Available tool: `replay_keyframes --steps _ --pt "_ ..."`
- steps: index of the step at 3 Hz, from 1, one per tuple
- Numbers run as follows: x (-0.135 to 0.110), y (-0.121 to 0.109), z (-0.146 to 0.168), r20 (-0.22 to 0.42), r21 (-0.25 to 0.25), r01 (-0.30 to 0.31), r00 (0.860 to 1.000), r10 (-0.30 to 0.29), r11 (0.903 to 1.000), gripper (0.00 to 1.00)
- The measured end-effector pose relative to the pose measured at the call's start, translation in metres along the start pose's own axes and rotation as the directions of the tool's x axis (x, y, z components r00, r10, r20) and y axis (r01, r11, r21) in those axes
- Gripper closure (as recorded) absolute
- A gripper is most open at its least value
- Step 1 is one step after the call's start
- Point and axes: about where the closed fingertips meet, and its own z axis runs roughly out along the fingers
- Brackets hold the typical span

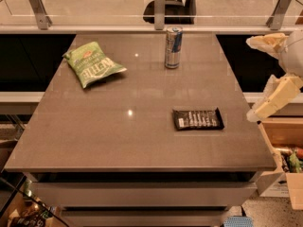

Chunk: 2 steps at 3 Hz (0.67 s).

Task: Pick rxbar chocolate

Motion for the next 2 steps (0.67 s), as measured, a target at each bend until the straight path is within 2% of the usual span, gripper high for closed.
replay_keyframes --steps 1,2 --pt "0.0005 -0.0079 0.0124 0.115 -0.012 0.015 0.993 -0.014 0.9998 0.0" --pt "0.0004 -0.0078 0.0125 0.115 -0.012 0.015 0.993 -0.014 0.9998 0.0"
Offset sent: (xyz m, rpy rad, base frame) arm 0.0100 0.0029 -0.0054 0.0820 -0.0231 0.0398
